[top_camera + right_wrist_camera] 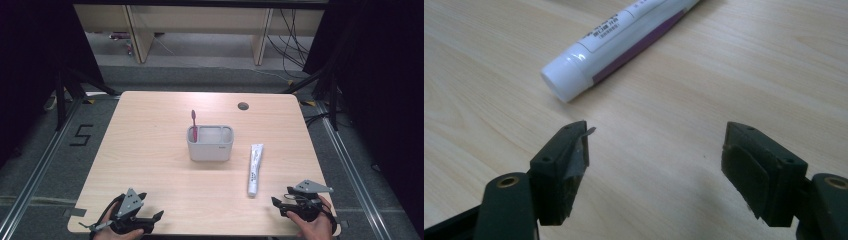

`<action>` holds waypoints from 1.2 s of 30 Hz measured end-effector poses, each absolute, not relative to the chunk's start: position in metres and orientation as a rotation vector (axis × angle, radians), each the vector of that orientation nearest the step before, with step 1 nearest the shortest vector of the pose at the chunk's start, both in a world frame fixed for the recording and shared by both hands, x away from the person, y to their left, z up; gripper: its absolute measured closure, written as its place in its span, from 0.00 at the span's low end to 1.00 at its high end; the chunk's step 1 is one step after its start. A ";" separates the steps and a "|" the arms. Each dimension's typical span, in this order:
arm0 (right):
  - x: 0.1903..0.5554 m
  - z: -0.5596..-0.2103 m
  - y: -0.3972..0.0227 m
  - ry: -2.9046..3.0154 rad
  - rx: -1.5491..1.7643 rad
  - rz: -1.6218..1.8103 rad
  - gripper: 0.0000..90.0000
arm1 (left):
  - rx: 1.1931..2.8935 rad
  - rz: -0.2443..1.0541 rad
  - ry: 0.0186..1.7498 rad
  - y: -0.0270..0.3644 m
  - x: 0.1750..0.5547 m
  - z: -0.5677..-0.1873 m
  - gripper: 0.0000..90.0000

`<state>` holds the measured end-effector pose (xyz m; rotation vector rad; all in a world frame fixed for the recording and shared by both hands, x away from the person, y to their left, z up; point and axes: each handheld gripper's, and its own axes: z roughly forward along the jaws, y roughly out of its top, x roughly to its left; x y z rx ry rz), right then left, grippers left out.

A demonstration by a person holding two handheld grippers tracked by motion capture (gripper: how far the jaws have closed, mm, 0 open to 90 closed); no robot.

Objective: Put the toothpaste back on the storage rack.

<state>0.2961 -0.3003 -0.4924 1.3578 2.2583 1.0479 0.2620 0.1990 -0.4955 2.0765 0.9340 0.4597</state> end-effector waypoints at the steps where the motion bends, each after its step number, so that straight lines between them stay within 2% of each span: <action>1: 0.296 -0.491 -0.299 2.261 1.380 1.050 0.31 | 2.066 0.456 0.953 0.198 0.260 -0.496 0.20; 7: 0.309 -0.479 -0.294 2.283 1.290 1.012 0.31 | 2.070 0.464 0.945 0.200 0.261 -0.497 0.20; 15: 0.331 -0.468 -0.281 2.303 1.300 0.969 0.31 | 2.075 0.470 0.949 0.201 0.262 -0.496 0.20; 17: 0.333 -0.464 -0.274 2.314 1.389 0.968 0.30 | 2.082 0.466 0.952 0.201 0.261 -0.495 0.20; 31: 0.365 -0.463 -0.252 2.346 1.426 0.966 0.29 | 2.074 0.451 0.945 0.199 0.260 -0.496 0.21; 33: 0.366 -0.460 -0.244 2.334 1.541 0.942 0.29 | 2.074 0.450 0.945 0.199 0.260 -0.496 0.21; 36: 0.375 -0.460 -0.242 2.360 1.483 0.936 0.28 | 2.072 0.449 0.944 0.199 0.260 -0.496 0.21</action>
